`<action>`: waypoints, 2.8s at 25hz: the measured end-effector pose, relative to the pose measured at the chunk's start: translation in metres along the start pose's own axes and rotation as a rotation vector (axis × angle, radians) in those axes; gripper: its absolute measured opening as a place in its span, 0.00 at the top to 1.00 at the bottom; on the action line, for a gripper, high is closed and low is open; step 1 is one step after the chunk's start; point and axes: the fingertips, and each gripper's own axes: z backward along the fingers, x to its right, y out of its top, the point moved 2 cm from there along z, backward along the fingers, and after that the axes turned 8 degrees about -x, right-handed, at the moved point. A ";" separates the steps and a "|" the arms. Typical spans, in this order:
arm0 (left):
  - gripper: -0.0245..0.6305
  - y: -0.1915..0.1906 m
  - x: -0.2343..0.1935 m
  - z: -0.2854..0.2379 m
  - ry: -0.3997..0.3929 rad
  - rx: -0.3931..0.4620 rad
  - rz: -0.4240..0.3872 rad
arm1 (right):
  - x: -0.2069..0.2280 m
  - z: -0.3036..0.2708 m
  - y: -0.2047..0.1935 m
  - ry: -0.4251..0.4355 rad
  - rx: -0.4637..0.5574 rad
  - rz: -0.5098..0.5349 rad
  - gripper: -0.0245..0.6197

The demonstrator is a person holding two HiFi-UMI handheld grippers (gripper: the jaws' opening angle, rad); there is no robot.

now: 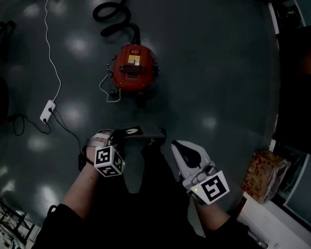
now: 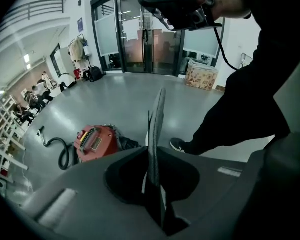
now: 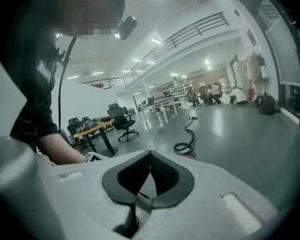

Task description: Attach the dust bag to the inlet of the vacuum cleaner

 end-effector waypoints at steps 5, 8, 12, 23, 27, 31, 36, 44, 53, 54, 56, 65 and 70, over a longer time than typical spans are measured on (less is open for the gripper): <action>0.93 -0.001 -0.004 -0.061 -0.028 -0.013 -0.051 | 0.048 -0.034 -0.040 0.006 0.003 0.003 0.96; 0.93 -0.004 -0.006 -0.094 -0.047 -0.014 -0.068 | 0.069 -0.061 -0.059 0.019 0.032 0.011 0.96; 0.93 -0.010 -0.012 -0.128 -0.091 -0.019 -0.083 | 0.087 -0.098 -0.080 0.050 0.079 0.043 0.96; 0.93 -0.017 -0.019 -0.187 -0.222 0.012 -0.118 | 0.118 -0.183 -0.124 0.126 0.181 0.202 0.93; 0.93 -0.013 -0.025 -0.202 -0.248 0.013 -0.150 | 0.131 -0.208 -0.127 0.149 0.244 0.250 0.91; 0.93 -0.017 -0.029 -0.213 -0.240 -0.015 -0.180 | 0.139 -0.223 -0.134 0.168 0.306 0.298 0.90; 0.93 -0.016 -0.044 -0.210 -0.181 -0.008 -0.179 | 0.152 -0.239 -0.147 0.192 0.329 0.348 0.85; 0.93 -0.014 -0.059 -0.211 -0.116 -0.013 -0.164 | 0.171 -0.261 -0.152 0.192 0.306 0.444 0.72; 0.92 -0.011 -0.069 -0.219 -0.128 -0.071 -0.154 | 0.184 -0.319 -0.139 0.225 0.129 0.628 0.53; 0.92 -0.011 -0.071 -0.221 -0.130 -0.076 -0.153 | 0.186 -0.327 -0.139 0.234 0.102 0.654 0.52; 0.92 -0.012 -0.073 -0.224 -0.132 -0.089 -0.150 | 0.186 -0.339 -0.139 0.258 0.056 0.707 0.51; 0.91 -0.011 -0.075 -0.226 -0.110 -0.097 -0.143 | 0.183 -0.370 -0.132 0.316 -0.042 0.817 0.56; 0.91 -0.011 -0.074 -0.224 -0.086 -0.061 -0.114 | 0.185 -0.375 -0.127 0.301 -0.022 0.840 0.71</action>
